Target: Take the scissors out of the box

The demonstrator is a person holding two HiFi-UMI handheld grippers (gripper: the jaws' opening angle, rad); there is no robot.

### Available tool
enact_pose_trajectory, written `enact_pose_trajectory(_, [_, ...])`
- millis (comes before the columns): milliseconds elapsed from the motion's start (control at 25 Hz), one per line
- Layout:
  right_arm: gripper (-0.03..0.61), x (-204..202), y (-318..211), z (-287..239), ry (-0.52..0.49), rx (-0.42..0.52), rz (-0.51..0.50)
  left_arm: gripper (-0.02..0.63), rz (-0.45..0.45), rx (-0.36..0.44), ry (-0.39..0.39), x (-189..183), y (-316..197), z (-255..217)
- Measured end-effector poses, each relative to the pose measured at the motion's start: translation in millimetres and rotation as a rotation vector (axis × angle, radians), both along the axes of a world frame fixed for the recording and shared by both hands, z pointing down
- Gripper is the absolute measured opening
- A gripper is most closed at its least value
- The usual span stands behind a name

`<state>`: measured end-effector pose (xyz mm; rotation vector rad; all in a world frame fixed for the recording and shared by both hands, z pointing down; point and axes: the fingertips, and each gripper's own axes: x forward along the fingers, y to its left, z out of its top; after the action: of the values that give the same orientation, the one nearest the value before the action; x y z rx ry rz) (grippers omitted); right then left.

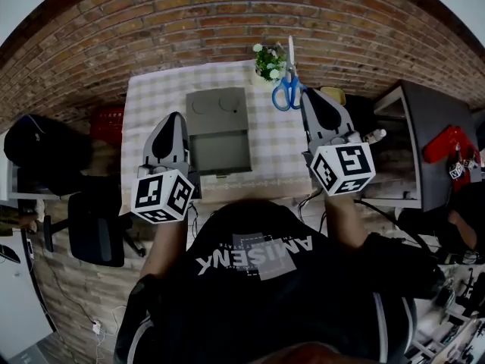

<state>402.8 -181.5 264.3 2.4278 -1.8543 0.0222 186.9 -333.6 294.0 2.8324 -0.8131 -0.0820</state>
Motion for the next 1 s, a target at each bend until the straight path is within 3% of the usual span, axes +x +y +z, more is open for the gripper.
enact_pose_trajectory(1000, [0.058,9.2,2.8,3.3,0.002,0.009,0.033,0.014,-0.004,-0.005,-0.01,-2.6,-0.6,4.9])
